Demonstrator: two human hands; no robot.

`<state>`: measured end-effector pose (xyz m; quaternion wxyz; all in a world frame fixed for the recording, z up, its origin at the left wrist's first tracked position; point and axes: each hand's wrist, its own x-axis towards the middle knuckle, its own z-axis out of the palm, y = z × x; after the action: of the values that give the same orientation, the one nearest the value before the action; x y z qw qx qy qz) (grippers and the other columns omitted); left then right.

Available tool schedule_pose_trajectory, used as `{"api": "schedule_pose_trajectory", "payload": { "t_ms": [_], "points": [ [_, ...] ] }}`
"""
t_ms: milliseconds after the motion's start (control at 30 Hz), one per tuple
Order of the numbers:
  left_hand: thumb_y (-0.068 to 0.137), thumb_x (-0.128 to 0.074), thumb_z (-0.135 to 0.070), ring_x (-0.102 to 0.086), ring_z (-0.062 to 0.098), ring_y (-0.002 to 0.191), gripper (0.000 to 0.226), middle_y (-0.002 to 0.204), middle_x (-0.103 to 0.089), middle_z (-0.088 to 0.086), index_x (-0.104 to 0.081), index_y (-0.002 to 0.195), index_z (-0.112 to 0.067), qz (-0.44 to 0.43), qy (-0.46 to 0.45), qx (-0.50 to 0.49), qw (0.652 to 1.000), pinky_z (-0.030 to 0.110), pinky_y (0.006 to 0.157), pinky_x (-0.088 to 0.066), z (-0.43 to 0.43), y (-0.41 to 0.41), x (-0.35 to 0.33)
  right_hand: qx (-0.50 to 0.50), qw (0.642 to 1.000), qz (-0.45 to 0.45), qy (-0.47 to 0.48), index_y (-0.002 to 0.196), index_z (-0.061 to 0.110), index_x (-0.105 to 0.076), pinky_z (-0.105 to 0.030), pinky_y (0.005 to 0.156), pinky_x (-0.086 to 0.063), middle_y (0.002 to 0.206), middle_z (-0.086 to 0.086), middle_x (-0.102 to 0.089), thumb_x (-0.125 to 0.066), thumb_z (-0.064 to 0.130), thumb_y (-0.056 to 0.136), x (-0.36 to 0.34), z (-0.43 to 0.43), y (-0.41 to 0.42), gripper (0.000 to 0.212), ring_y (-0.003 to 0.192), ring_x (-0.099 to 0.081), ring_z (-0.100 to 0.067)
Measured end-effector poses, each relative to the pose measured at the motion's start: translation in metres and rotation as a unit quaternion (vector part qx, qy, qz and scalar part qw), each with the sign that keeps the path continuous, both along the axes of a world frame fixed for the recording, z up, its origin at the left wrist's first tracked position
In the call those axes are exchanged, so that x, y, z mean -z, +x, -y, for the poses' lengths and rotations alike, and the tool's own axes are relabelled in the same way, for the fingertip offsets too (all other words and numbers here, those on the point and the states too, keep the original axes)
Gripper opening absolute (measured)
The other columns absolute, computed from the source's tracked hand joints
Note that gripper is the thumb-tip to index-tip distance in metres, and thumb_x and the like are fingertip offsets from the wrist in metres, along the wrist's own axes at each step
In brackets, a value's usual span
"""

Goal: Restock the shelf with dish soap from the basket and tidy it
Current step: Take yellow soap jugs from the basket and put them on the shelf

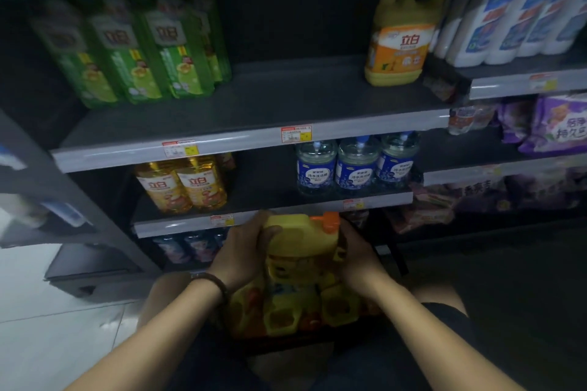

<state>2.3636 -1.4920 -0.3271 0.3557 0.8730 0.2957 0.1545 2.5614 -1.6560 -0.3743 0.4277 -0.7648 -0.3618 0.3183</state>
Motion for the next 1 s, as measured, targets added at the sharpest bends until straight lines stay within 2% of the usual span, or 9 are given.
{"api": "schedule_pose_trajectory", "payload": {
  "t_ms": [67,133,200,367,500,600,800,900,1000],
  "points": [
    [0.104,-0.044,-0.053,-0.064,0.003,0.096,0.027,0.104,-0.067,-0.016,-0.057,0.122,-0.038,0.025,0.017,-0.005,1.000,0.023,0.076,-0.046,-0.002,-0.005,-0.025,-0.013,1.000,-0.008,0.020,0.133,0.056,-0.057,-0.013,0.095,-0.052,0.132,0.023,-0.066,-0.090,0.052,0.080,-0.021,-0.009,-0.004,0.062,0.125,-0.061,-0.001],
    [0.106,-0.046,-0.047,-0.063,0.004,0.098,0.027,0.108,-0.067,-0.013,-0.058,0.124,-0.032,0.047,0.038,-0.015,0.998,0.020,0.077,-0.046,-0.006,-0.012,-0.052,-0.034,0.999,0.006,0.038,0.136,0.055,-0.055,-0.023,0.099,-0.054,0.130,0.024,-0.068,-0.094,0.061,0.068,-0.042,-0.017,-0.006,0.079,0.124,-0.062,0.002],
    [0.108,-0.049,-0.041,-0.064,0.000,0.096,0.022,0.106,-0.068,-0.015,-0.060,0.123,-0.031,0.073,0.043,-0.040,0.996,0.020,0.077,-0.048,-0.012,-0.019,-0.081,-0.061,0.996,0.008,0.064,0.142,0.047,-0.053,-0.034,0.106,-0.056,0.132,0.020,-0.070,-0.098,0.053,0.067,-0.068,-0.025,-0.007,0.087,0.125,-0.064,0.000],
    [0.100,-0.059,-0.048,-0.070,-0.004,0.093,0.024,0.100,-0.075,-0.014,-0.067,0.117,-0.032,0.161,0.064,-0.092,0.981,0.019,0.073,-0.056,-0.019,-0.041,-0.162,-0.087,0.988,-0.001,0.131,0.136,0.035,-0.063,-0.049,0.107,-0.057,0.128,0.012,-0.076,-0.098,0.032,0.073,-0.151,-0.041,-0.020,0.073,0.122,-0.071,-0.008],
    [0.095,-0.069,-0.037,-0.070,-0.001,0.111,0.045,0.121,-0.072,-0.020,-0.057,0.138,-0.030,0.240,0.028,-0.063,0.968,0.021,0.082,-0.061,-0.018,-0.065,-0.211,-0.095,0.977,-0.016,0.188,0.128,0.036,-0.067,-0.049,0.100,-0.061,0.122,0.012,-0.078,-0.095,0.033,0.075,-0.218,-0.055,-0.035,0.061,0.115,-0.074,-0.010],
    [0.086,-0.080,-0.042,-0.068,-0.002,0.115,0.059,0.123,-0.070,-0.024,-0.054,0.138,-0.033,0.191,0.003,-0.057,0.980,0.026,0.092,-0.061,-0.024,-0.079,-0.227,-0.108,0.968,-0.035,0.224,0.126,0.029,-0.068,-0.049,0.095,-0.064,0.118,0.008,-0.080,-0.090,0.036,0.072,-0.274,-0.068,-0.042,0.059,0.109,-0.077,-0.011],
    [0.083,-0.081,-0.046,-0.073,0.016,0.116,0.058,0.124,-0.075,-0.004,-0.059,0.134,-0.027,0.270,-0.032,-0.073,0.959,0.044,0.091,-0.064,-0.060,-0.082,-0.286,-0.141,0.951,-0.009,0.277,0.126,0.027,-0.069,-0.040,0.086,-0.067,0.114,0.009,-0.081,-0.084,0.035,0.083,-0.362,-0.111,-0.053,0.046,0.105,-0.079,-0.012],
    [0.082,-0.085,-0.049,-0.073,0.019,0.116,0.062,0.125,-0.075,0.000,-0.059,0.134,-0.026,0.308,-0.039,-0.093,0.946,0.047,0.091,-0.063,-0.084,-0.082,-0.323,-0.190,0.945,0.003,0.265,0.140,0.039,-0.058,-0.036,0.085,-0.066,0.121,0.014,-0.078,-0.087,0.030,0.085,-0.400,-0.136,-0.050,0.063,0.110,-0.076,-0.008],
    [0.084,-0.083,-0.041,-0.074,0.018,0.114,0.059,0.127,-0.074,0.001,-0.059,0.136,-0.024,0.312,-0.048,-0.098,0.944,0.049,0.091,-0.064,-0.109,-0.084,-0.359,-0.203,0.947,0.063,0.241,0.149,0.044,-0.048,-0.042,0.093,-0.064,0.125,0.017,-0.075,-0.096,0.018,0.076,-0.432,-0.163,-0.050,0.092,0.113,-0.074,-0.005]
  ]
}}
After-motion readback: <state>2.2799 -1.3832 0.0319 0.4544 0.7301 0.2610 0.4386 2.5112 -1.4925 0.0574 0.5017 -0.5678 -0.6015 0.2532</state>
